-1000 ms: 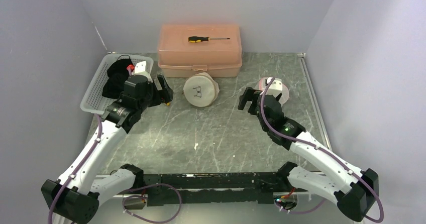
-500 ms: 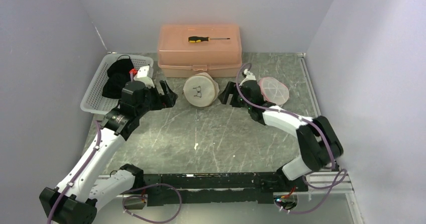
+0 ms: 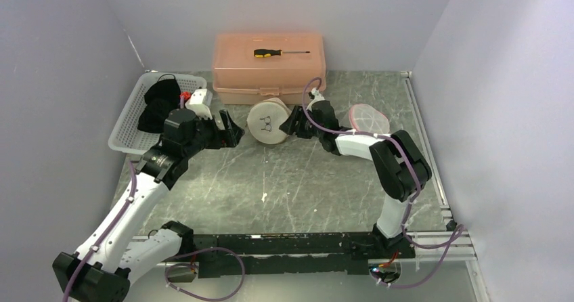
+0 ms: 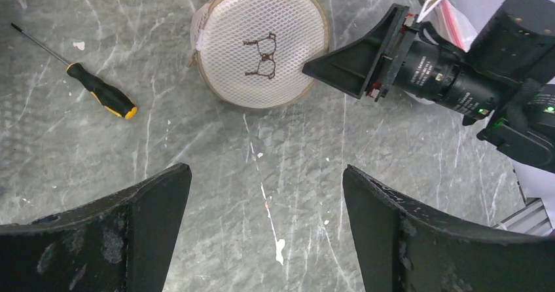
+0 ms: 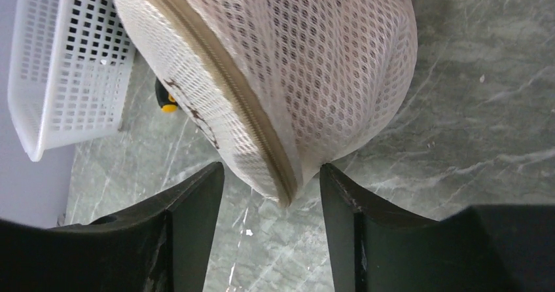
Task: Unzip the laundry bag and remove the bra
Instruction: Pick up the laundry bag at the center of the board, then place the laundry bag at the center of the board, then unzip the laundry bag at the center of the board.
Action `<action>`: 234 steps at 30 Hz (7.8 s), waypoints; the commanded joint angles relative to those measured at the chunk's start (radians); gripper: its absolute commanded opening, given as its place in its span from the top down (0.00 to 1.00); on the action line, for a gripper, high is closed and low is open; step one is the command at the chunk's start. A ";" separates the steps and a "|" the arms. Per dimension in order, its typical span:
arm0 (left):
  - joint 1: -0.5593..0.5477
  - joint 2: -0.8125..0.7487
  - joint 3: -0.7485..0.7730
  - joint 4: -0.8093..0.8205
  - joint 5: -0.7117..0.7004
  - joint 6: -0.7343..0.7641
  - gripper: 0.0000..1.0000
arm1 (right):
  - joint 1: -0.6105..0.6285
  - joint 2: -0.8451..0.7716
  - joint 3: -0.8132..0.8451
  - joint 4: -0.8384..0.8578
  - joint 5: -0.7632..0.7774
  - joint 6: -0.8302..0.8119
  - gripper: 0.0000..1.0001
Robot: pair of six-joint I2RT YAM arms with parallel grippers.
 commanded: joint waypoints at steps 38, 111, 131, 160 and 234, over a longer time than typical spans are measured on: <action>-0.039 -0.111 -0.106 0.414 0.383 -0.002 0.07 | -0.134 -0.835 -0.210 -0.508 -0.425 -0.103 1.00; -0.275 0.100 -0.388 1.061 -0.268 -0.630 0.97 | -0.040 -1.189 -0.655 0.069 0.017 0.320 0.11; -0.282 0.271 -0.549 1.213 -0.346 -0.836 0.97 | -0.035 -0.508 -0.693 0.668 -0.137 0.567 0.29; -0.276 0.051 -0.565 0.739 -0.251 -0.772 0.32 | -0.024 -0.128 -0.635 1.026 -0.246 0.725 1.00; -0.271 0.110 -0.360 0.469 -0.205 -1.051 0.97 | 0.453 -0.664 -0.283 -0.280 0.447 -0.286 0.41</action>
